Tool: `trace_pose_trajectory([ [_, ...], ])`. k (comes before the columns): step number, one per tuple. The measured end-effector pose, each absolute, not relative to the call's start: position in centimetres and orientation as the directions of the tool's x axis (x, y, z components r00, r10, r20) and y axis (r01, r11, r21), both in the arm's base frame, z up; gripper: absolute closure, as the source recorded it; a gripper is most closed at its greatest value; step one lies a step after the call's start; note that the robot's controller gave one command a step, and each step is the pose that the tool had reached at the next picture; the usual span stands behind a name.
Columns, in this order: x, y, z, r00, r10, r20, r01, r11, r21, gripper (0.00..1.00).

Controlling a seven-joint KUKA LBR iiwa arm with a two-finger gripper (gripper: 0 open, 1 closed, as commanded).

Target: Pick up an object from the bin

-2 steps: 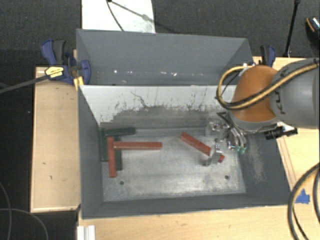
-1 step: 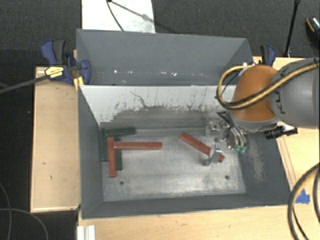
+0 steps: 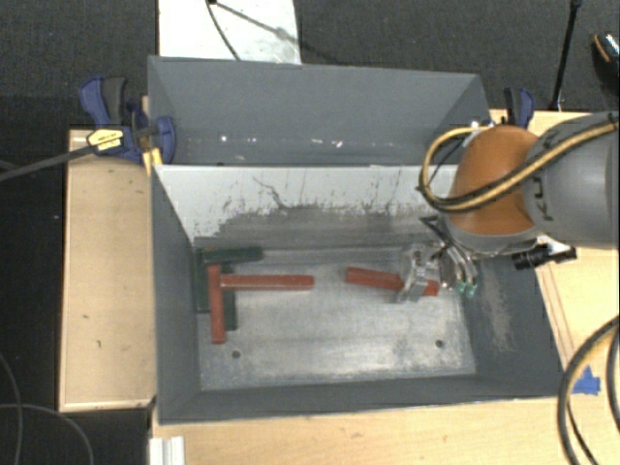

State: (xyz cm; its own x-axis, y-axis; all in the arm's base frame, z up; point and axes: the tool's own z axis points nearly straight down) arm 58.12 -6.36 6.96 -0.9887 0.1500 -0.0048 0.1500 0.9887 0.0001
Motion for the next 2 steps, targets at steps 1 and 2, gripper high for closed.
trace_pose_trajectory([
  [1,58.2,-6.4,7.1,-0.989,0.149,-0.006,0.149,0.989,0.000,1.00],
  [2,58.4,-6.4,14.2,-0.989,0.148,-0.009,0.148,0.989,0.001,1.00],
])
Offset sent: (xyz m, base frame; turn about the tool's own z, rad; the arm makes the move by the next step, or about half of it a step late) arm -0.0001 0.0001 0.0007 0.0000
